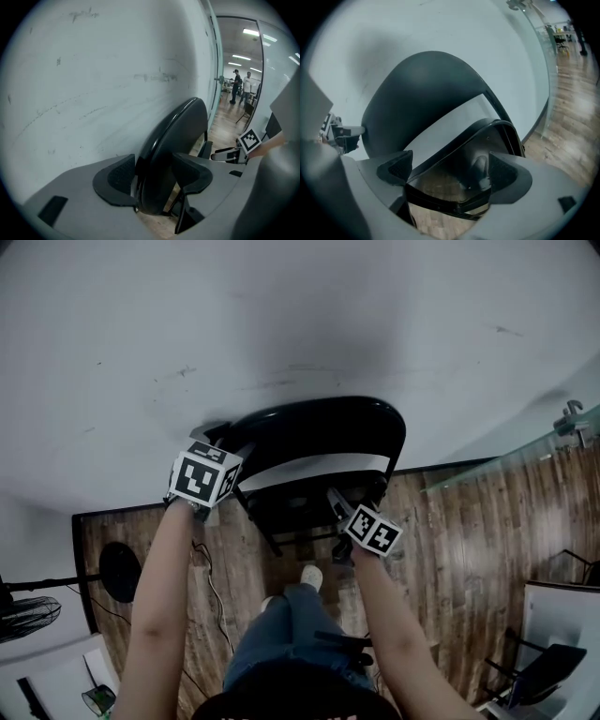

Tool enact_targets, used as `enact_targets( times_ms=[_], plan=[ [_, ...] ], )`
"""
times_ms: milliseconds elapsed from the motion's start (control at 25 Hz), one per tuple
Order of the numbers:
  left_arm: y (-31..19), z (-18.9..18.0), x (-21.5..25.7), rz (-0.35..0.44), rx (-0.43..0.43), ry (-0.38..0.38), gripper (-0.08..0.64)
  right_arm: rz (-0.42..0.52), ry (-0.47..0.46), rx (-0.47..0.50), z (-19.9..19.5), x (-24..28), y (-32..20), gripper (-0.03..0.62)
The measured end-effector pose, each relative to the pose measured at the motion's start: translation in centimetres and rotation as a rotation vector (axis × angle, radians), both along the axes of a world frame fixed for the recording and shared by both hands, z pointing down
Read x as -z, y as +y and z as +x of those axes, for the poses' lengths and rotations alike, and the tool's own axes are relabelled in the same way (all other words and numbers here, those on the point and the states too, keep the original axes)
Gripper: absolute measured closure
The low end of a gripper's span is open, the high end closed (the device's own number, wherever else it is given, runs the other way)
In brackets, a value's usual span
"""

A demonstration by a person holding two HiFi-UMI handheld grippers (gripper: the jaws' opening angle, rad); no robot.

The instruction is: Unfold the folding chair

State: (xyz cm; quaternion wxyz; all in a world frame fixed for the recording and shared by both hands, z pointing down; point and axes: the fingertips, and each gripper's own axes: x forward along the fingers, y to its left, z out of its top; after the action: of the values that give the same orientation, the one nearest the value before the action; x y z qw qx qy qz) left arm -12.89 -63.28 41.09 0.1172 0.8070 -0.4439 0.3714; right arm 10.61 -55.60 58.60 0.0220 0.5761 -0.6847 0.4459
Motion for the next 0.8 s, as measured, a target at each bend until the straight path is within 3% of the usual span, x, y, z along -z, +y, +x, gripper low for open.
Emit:
enact_targets(
  times_ms=[280,480,800],
  plan=[
    [-0.2,-0.1,-0.1,0.030,0.029,-0.016,0.318,-0.017,-0.062,-0.048,-1.2,-1.3,-3.0,0.355],
    [-0.2,0.0,-0.1,0.049,0.037,-0.015,0.318,-0.079,-0.166,-0.129,-1.8,-2.2,-4.3,0.411],
    [-0.1,0.0,-0.1,0.076,0.053,-0.027,0.319,-0.072,-0.149,-0.182,-1.7,-2.0,-4.0,0.431]
  ],
)
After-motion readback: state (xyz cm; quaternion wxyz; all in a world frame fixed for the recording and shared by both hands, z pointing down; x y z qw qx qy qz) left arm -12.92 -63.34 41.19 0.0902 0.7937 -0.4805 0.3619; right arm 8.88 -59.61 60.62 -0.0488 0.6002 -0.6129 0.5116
